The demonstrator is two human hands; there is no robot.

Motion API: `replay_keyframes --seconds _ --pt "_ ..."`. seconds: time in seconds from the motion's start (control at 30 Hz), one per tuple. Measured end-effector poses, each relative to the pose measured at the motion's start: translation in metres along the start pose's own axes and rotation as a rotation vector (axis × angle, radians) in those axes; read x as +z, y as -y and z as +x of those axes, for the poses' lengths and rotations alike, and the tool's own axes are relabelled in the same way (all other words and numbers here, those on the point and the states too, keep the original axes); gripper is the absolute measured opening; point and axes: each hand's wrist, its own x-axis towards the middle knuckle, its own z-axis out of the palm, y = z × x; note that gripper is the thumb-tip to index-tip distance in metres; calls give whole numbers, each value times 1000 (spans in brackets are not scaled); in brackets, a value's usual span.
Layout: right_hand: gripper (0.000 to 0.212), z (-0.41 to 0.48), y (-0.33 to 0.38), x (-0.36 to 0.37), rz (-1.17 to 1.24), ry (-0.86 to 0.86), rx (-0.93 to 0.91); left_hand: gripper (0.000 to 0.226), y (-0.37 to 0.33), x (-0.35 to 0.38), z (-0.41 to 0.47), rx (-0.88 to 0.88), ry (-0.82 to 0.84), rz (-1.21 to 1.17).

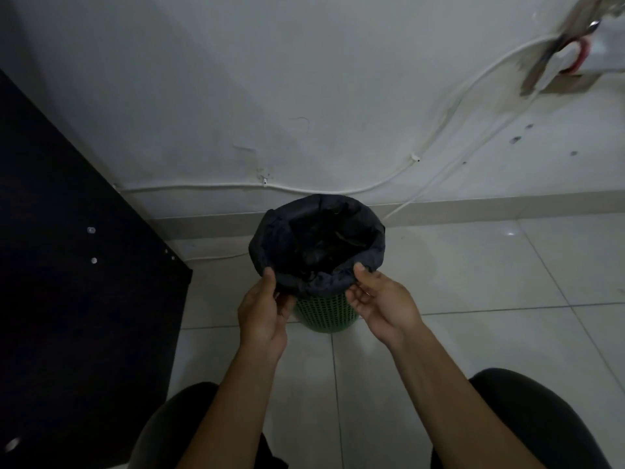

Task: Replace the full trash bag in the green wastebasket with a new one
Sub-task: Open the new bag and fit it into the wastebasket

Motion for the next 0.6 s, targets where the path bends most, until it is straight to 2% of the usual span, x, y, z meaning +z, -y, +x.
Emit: replay_keyframes --seconds 0.07,0.17,0.27,0.4,0.43,0.5,0.53,0.6 --pt "8 0 -10 3 -7 -24 -34 32 8 2 -8 -65 -1 2" --pt "3 -1 -25 9 -19 -37 -108 29 19 10 -21 -139 7 149" --pt "22 -3 -38 12 -138 -5 -195 24 22 13 -17 -101 -19 190" --pt "23 -9 -23 8 -580 95 -227 12 9 7 -2 -156 -59 77" --pt "21 -9 -13 3 -736 75 -261 12 6 6 -1 -180 -57 32" --pt "26 -7 7 -9 -1021 -82 -416 8 -2 4 3 -195 -48 -35" --pt "33 -5 14 -14 -1107 -137 -509 7 -5 3 5 -194 -40 -49" --pt "46 -1 19 -16 -1143 -92 -613 9 -7 1 9 -207 -12 -51"
